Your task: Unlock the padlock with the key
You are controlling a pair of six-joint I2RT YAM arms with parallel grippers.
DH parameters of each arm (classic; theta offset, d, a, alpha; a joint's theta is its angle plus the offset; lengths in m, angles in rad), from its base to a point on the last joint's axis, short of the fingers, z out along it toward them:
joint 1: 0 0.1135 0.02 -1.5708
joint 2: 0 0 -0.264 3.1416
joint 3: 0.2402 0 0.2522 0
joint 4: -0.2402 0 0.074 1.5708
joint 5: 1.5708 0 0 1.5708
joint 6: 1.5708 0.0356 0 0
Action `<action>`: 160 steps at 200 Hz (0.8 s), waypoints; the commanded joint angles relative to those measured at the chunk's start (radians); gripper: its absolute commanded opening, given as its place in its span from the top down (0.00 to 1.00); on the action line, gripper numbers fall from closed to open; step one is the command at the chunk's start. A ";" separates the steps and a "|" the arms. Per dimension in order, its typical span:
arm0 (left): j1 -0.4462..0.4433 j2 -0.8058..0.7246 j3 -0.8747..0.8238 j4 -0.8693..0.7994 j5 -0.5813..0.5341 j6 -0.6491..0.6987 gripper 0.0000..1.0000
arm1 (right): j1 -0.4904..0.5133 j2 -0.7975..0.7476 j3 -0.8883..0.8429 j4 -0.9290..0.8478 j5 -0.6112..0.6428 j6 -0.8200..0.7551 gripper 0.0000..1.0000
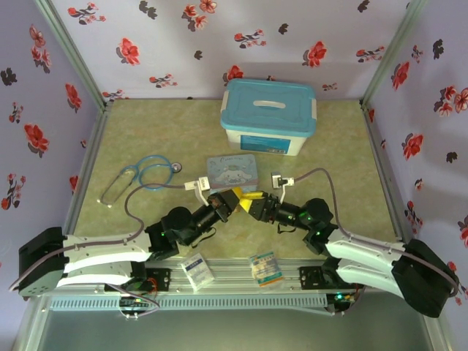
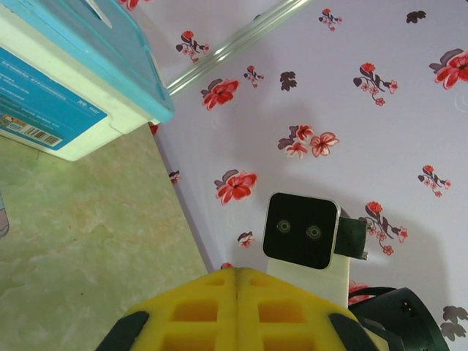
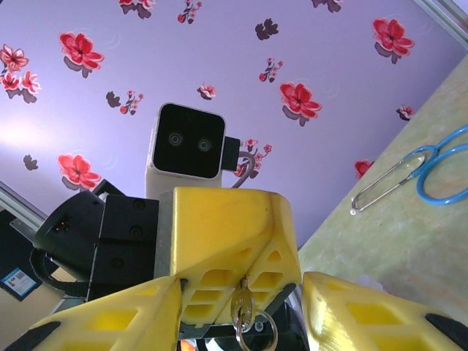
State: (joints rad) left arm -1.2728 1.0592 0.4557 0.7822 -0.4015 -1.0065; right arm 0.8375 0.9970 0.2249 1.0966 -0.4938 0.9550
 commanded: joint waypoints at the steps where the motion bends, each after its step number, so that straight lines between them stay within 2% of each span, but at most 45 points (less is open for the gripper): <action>1: -0.003 0.001 -0.002 0.049 -0.031 0.013 1.00 | 0.006 0.023 -0.003 0.085 0.007 0.015 0.53; 45: -0.003 0.005 0.007 0.044 -0.029 0.030 1.00 | 0.012 0.104 0.000 0.216 0.019 0.049 0.59; 62: -0.002 0.010 0.005 0.042 -0.029 0.026 1.00 | 0.014 0.141 -0.005 0.289 0.024 0.078 0.64; 72: -0.003 0.010 0.002 0.045 -0.030 0.029 1.00 | 0.018 0.153 0.003 0.289 0.017 0.085 0.68; 109: -0.004 0.007 0.004 0.019 -0.048 0.060 1.00 | 0.053 0.191 0.028 0.289 0.007 0.086 0.72; 160: -0.002 0.019 0.002 0.014 -0.072 0.080 1.00 | 0.058 0.156 0.002 0.289 0.051 0.085 0.84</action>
State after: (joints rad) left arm -1.2716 1.0622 0.4553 0.7918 -0.4568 -0.9672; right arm 0.8795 1.1782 0.2260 1.3411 -0.4580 1.0397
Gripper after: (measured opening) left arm 0.055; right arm 0.175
